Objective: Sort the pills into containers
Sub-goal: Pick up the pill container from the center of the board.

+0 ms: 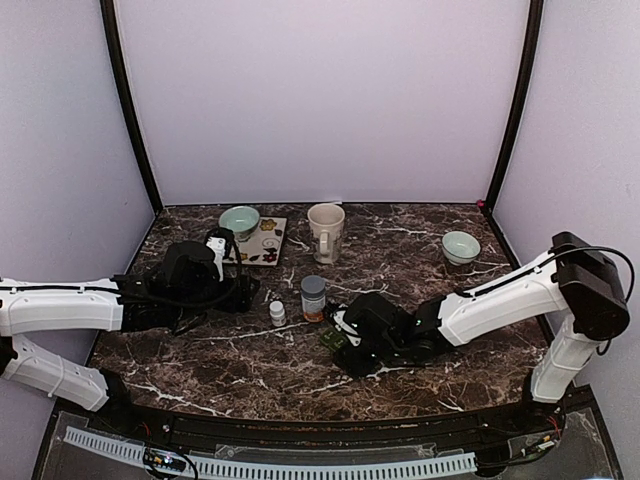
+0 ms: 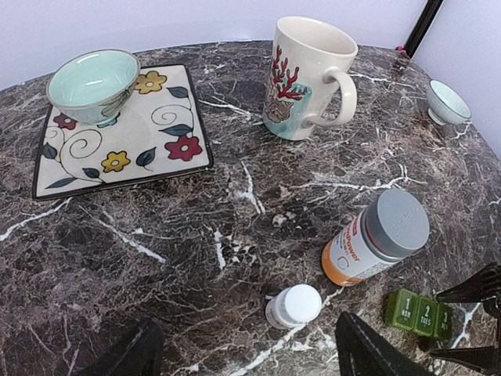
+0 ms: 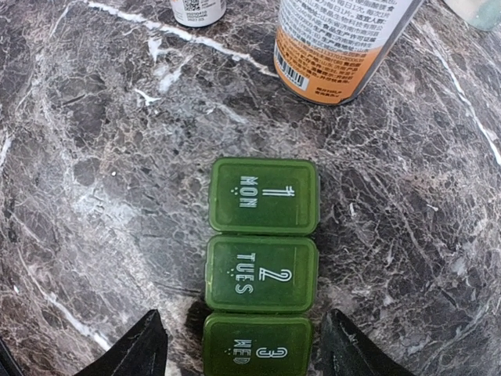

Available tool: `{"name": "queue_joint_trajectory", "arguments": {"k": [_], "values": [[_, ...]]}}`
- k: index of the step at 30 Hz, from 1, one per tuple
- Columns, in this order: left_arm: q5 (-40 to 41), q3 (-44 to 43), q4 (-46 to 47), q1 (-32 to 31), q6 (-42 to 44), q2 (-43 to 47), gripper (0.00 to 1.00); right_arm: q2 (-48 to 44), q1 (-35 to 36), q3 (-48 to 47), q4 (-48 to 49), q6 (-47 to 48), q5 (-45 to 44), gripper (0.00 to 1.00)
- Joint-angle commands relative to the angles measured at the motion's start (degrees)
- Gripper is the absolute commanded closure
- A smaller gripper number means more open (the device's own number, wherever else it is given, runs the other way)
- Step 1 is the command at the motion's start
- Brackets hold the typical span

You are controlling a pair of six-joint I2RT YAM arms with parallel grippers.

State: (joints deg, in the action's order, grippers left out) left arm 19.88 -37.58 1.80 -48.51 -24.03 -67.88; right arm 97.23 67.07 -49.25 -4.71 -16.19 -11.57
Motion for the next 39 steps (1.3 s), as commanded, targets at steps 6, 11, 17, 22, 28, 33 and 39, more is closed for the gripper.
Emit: {"name": "queue_joint_trajectory", "arguments": {"k": [6, 11, 17, 22, 28, 33, 39], "values": [[-0.81, -0.32, -0.22, -0.18, -0.33, 1.81, 0.22, 2.23, -0.49, -0.44, 0.54, 0.64, 0.70, 0.44], [-1.90, -0.30, -0.14, -0.18, -0.06, 2.46, 0.22, 1.55, -0.45, -1.00, -0.35, 1.21, 0.72, 0.58], [-4.82, -0.30, -0.21, -0.18, -0.22, 3.87, 0.22, -3.35, -0.35, -1.30, -0.82, 2.80, 1.77, 0.66], [-12.35, -0.61, 0.66, -0.18, 0.74, 4.90, 0.20, -8.58, 1.74, -1.95, -1.11, 5.33, 4.26, 0.67], [-26.54, -4.64, -1.34, -0.17, 1.01, 2.54, 0.16, -13.07, 5.85, -5.95, -3.49, 7.06, 4.62, 0.67], [-35.23, -7.92, -3.07, -0.11, -1.26, 0.13, 0.10, -14.08, 8.20, -8.91, -5.07, 8.06, 3.27, 0.67], [-42.05, -10.03, -3.54, 0.10, -3.44, -0.94, 0.11, -13.96, 9.74, -10.61, -5.35, 9.03, 1.58, 0.67]]}}
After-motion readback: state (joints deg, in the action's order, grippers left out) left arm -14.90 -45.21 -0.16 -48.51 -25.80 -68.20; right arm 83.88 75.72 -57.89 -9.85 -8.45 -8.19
